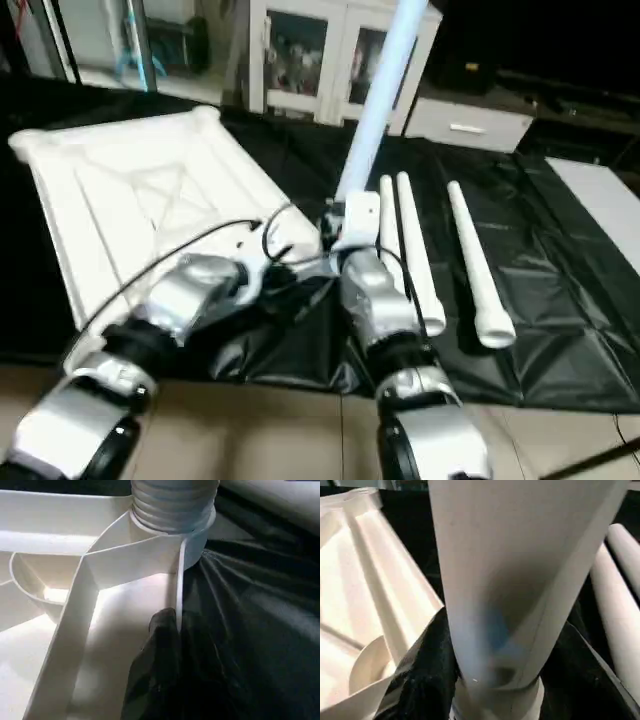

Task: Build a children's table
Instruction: Insert table leg to table base

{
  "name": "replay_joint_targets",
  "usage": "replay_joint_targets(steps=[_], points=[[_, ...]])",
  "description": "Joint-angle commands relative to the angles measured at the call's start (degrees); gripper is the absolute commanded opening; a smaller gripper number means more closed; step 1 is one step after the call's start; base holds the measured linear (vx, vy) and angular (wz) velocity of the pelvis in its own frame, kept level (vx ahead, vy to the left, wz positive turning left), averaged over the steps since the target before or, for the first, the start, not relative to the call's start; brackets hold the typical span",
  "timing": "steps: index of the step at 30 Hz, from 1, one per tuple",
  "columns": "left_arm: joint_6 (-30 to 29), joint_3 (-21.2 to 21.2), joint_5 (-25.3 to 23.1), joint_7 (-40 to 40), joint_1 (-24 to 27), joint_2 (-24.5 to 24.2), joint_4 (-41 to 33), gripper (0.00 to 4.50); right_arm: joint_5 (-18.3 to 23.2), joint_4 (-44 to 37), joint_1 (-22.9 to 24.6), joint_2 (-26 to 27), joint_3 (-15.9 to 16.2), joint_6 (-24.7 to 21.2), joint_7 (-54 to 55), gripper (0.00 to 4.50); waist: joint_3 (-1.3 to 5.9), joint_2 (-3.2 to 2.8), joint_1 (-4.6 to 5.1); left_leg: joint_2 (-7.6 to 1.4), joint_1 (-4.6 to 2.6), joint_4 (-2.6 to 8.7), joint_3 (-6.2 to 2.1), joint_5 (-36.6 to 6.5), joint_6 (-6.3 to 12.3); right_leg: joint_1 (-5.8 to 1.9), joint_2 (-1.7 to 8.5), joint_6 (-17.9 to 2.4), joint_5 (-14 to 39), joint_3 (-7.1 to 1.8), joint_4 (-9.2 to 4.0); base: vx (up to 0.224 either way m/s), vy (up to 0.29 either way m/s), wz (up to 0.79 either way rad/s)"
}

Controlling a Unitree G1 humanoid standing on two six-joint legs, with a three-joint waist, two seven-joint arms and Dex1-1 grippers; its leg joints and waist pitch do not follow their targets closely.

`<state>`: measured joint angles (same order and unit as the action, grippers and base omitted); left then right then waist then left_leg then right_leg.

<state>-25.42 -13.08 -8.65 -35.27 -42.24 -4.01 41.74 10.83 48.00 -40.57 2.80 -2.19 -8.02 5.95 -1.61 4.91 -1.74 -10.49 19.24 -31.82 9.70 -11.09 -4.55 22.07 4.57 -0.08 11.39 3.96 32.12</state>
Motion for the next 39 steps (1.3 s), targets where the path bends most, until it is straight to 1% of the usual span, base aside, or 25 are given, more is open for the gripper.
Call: replay_joint_targets(steps=[1, 5, 6, 8, 9, 12, 14, 15, 17, 18, 20, 23, 24, 25, 27, 29, 30, 31, 32, 33, 34, 35, 36, 38, 39], points=[[-0.45, 2.71, 0.61, 3.77, -1.17, 0.35, -1.63, 0.0, -0.42, 8.31, 3.85, 0.49, -0.37, -3.82, 1.81, 1.87, 1.49, -0.97, 0.07, -2.87, -0.13, 5.07, -1.32, -25.05, -2.44, -0.19, 4.2, -6.5, 20.85, -2.8, -4.21, 0.0, 0.0, 0.0], [-2.3, 2.76, 0.56, 4.12, 0.08, -0.19, -3.66, 0.0, -1.19, 11.12, 1.79, 1.18, -0.94, -2.51, 2.25, 1.87, 1.77, -0.8, 0.0, -2.89, 0.16, 5.0, -1.08, -22.11, -2.27, -0.63, 4.12, -7.11, 16.87, -2.84, -3.69, 0.0, 0.0, 0.0], [-2.77, 2.69, 0.54, 4.1, 0.44, -0.44, -4.16, 0.0, -1.15, 11.84, 1.41, 1.17, -1.01, -2.05, 2.36, 1.87, 1.78, -0.77, -0.11, -2.85, 0.0, 4.86, -0.84, -21.62, -1.93, -0.44, 4.06, -7.21, 16.66, -2.89, -3.74, 0.0, 0.0, 0.0], [-3.07, 2.59, 0.62, 4.27, 0.58, -0.55, -4.4, 0.0, -1.26, 12.48, 1.02, 1.24, -1.32, -1.57, 2.64, 1.87, 1.77, -0.68, -0.07, -2.77, 0.13, 4.83, -0.79, -21.56, -1.84, -0.53, 4.07, -7.18, 17.56, -2.92, -3.77, 0.0, 0.0, 0.0], [-3.29, 2.39, 0.65, 4.24, 0.71, -0.71, -4.6, 0.0, -1.24, 12.85, 0.56, 1.34, -1.69, -0.69, 2.6, 1.87, 1.84, -0.82, -0.06, -2.76, 0.07, 4.8, -0.75, -21.14, -1.87, -0.47, 4.0, -7.17, 17.49, -2.95, -3.79, 0.0, 0.0, 0.0], [-3.51, 2.07, 0.66, 4.04, 0.79, -0.97, -4.82, 0.0, -0.82, 12.93, -0.35, 1.6, -2.31, 2.33, 0.66, 1.87, 1.92, -0.79, -0.06, -2.74, 0.32, 4.7, -0.69, -20.49, -1.98, -0.57, 3.91, -7.21, 16.9, -2.97, -3.6, 0.0, 0.0, 0.0], [-3.27, 1.82, 0.63, 3.61, 0.78, -1.22, -4.97, 0.0, -0.36, 12.04, -0.98, 1.59, -2.46, 4.75, -2.7, 2.43, 2.15, -0.73, -0.18, -2.76, 0.44, 4.5, -0.58, -18.91, -1.56, -0.67, 3.85, -7.67, 14.53, -3.03, -3.26, 0.0, 0.0, 0.0], [-3.15, 1.76, 0.62, 3.45, 0.8, -1.29, -5.01, 0.0, -0.24, 11.75, -1.04, 1.55, -2.48, 4.92, -3.24, 2.57, 2.11, -0.68, -0.17, -2.76, 0.68, 4.49, -0.52, -17.8, -1.2, -0.77, 3.72, -8.09, 12.89, -3.02, -3.07, 0.0, 0.0, 0.0], [-3.06, 1.61, 0.63, 3.1, 0.9, -1.52, -5.24, 0.0, 0.07, 10.84, -1.17, 1.38, -2.46, 5.23, -4.63, 2.6, 2.11, -0.71, -0.2, -2.8, 0.66, 4.46, -0.49, -17.76, -0.9, -0.72, 3.65, -8.43, 13.08, -2.95, -3.04, 0.0, 0.0, 0.0], [-2.71, 1.28, 0.66, 2.57, 1.09, -2.09, -5.52, 0.0, -0.17, 8.82, -1.06, 0.78, -1.59, 4.97, -7.27, 2.75, 2.23, -0.78, -0.34, -2.82, 0.87, 4.34, -0.42, -15.42, -0.44, -1.1, 3.7, -9.12, 10.45, -2.96, -2.65, 0.0, 0.0, 0.0], [-2.31, 0.99, 0.75, 1.79, 1.24, -2.66, -5.67, 0.0, -0.35, 6.1, -0.44, 0.03, -0.6, 4.3, -10.13, 2.84, 2.12, -0.71, -0.44, -2.73, 1.04, 4.2, -0.27, -14.72, 0.42, -1.25, 3.81, -9.12, 11.27, -2.91, -2.82, 0.0, 0.0, 0.0], [-2.09, 0.54, 0.97, 0.39, 1.57, -3.35, -6.22, 0.0, -0.26, 2.21, 0.99, -1.25, 0.34, 2.87, -13.73, 3.12, 2.09, -0.76, -0.53, -2.76, 1.08, 4.11, -0.23, -12.98, 0.83, -1.4, 3.76, -9.47, 10.96, -2.86, -2.71, 0.0, 0.0, 0.0], [-1.87, 0.34, 1.04, -0.17, 1.76, -3.63, -6.51, 0.0, -0.28, 0.26, 1.83, -1.85, 0.58, 2.44, -14.64, 3.19, 2.07, -0.89, -0.67, -2.88, 1.1, 4.01, -0.19, -11.72, 1.3, -1.46, 3.89, -9.85, 9.89, -2.92, -2.61, 0.0, 0.0, 0.0], [-1.75, 0.13, 1.08, -0.68, 1.93, -3.89, -6.77, 0.0, -0.42, -1.94, 2.82, -2.61, 1.09, 2.02, -15.81, 3.39, 2.07, -0.85, -0.61, -2.82, 1.12, 3.96, -0.15, -11.27, 1.44, -1.46, 3.81, -10.03, 9.56, -2.92, -2.57, 0.0, 0.0, 0.0], [-1.18, -0.61, 1.12, -2.02, 2.38, -4.58, -7.36, 0.0, -0.62, -6.34, 4.87, -4.07, 1.87, 0.77, -18.01, 3.48, 2.25, -0.67, -0.8, -2.81, 1.12, 3.72, -0.1, -9.09, 1.87, -1.72, 3.84, -10.91, 6.9, -2.91, -2.17, 0.0, 0.0, 0.0], [-0.44, -2.1, 1.15, -5.21, 3.37, -6.04, -8.65, 0.0, 0.31, -13.46, 8.3, -7.07, 3.2, -2.13, -22.48, 3.63, 2.51, -0.68, -0.99, -2.73, 1.01, 3.31, 0.02, -4.93, 3.09, -1.95, 3.69, -12.36, 0.59, -2.94, -1.35, 0.0, 0.0, 0.0], [-0.09, -3.22, 1.15, -7.79, 4.17, -7.28, -9.64, 0.0, 0.92, -18.33, 10.73, -9.47, 4.25, -4.36, -26.25, 3.76, 2.51, -0.8, -1.54, -2.82, 0.95, 2.97, 0.06, -0.95, 5.48, -2.22, 3.57, -13.36, -5.82, -2.9, -0.81, 0.0, 0.0, 0.0], [0.37, -4.08, 1.0, -9.53, 4.64, -8.19, -10.21, 0.0, 1.2, -20.38, 11.79, -11.03, 4.99, -5.42, -28.65, 3.84, 2.45, -0.67, -1.59, -2.69, 0.89, 2.87, 0.13, -0.26, 6.11, -2.16, 3.42, -13.67, -6.73, -2.84, -0.81, 0.0, 0.0, 0.0], [0.74, -4.6, 0.91, -10.59, 4.9, -8.72, -10.52, 0.0, 1.31, -21.36, 12.3, -11.93, 5.44, -6.02, -30.01, 3.84, 2.42, -0.76, -1.84, -2.69, 0.78, 2.8, 0.22, -0.47, 6.9, -2.17, 3.58, -14.36, -6.6, -2.82, -0.82, 0.0, 0.0, 0.0], [1.14, -5.63, 0.78, -12.58, 5.45, -9.85, -11.27, 0.0, 1.61, -23.14, 13.2, -13.69, 6.05, -7.22, -32.52, 3.97, 2.37, -0.88, -1.76, -2.71, 0.92, 2.84, 0.3, -1.05, 6.94, -2.16, 3.66, -14.56, -5.77, -2.9, -0.83, 0.0, 0.0, 0.0], [1.9, -6.7, 0.96, -15.29, 6.12, -11.08, -12.23, 0.0, 2.24, -24.6, 13.91, -15.68, 6.56, -7.97, -35.73, 4.07, 2.28, -0.81, -1.92, -2.81, 0.76, 2.89, 0.37, -2.75, 6.6, -2.05, 3.72, -14.55, -2.89, -2.88, -1.12, 0.0, 0.0, 0.0], [2.86, -7.97, 1.23, -18.63, 6.92, -12.57, -13.42, 0.0, 3.03, -26.32, 14.74, -18.06, 7.13, -8.85, -39.64, 4.07, 2.17, -1.09, -2.03, -2.96, 0.75, 3.1, 0.2, -4.88, 6.07, -2.23, 3.76, -14.36, 0.01, -2.81, -1.44, 0.0, 0.0, 0.0], [4.01, -8.73, 1.13, -20.21, 7.27, -13.45, -13.91, 0.0, 3.3, -26.82, 15.0, -19.15, 7.26, -8.95, -41.5, 4.28, 2.04, -1.35, -2.0, -3.17, 0.56, 3.17, 0.27, -6.03, 5.21, -1.86, 3.84, -14.35, 1.37, -2.98, -1.42, 0.0, 0.0, 0.0], [7.5, -11.17, 1.31, -26.06, 8.27, -16.28, -15.33, 0.0, 4.06, -28.41, 15.74, -22.64, 7.64, -9.76, -47.13, 4.34, 2.2, -1.3, -2.19, -3.2, 0.44, 3.1, 0.21, -7.25, 4.76, -1.99, 3.78, -14.26, 2.33, -2.89, -1.5, 0.0, 0.0, 0.0], [7.51, -11.18, 1.31, -26.08, 8.27, -16.29, -15.33, 0.0, 4.06, -28.42, 15.74, -22.65, 7.64, -9.77, -47.14, 4.4, 2.03, -1.43, -2.23, -3.19, 0.18, 3.13, 0.41, -7.61, 4.07, -1.59, 3.56, -14.57, 1.95, -2.95, -1.44, 0.0, 0.0, 0.0]])
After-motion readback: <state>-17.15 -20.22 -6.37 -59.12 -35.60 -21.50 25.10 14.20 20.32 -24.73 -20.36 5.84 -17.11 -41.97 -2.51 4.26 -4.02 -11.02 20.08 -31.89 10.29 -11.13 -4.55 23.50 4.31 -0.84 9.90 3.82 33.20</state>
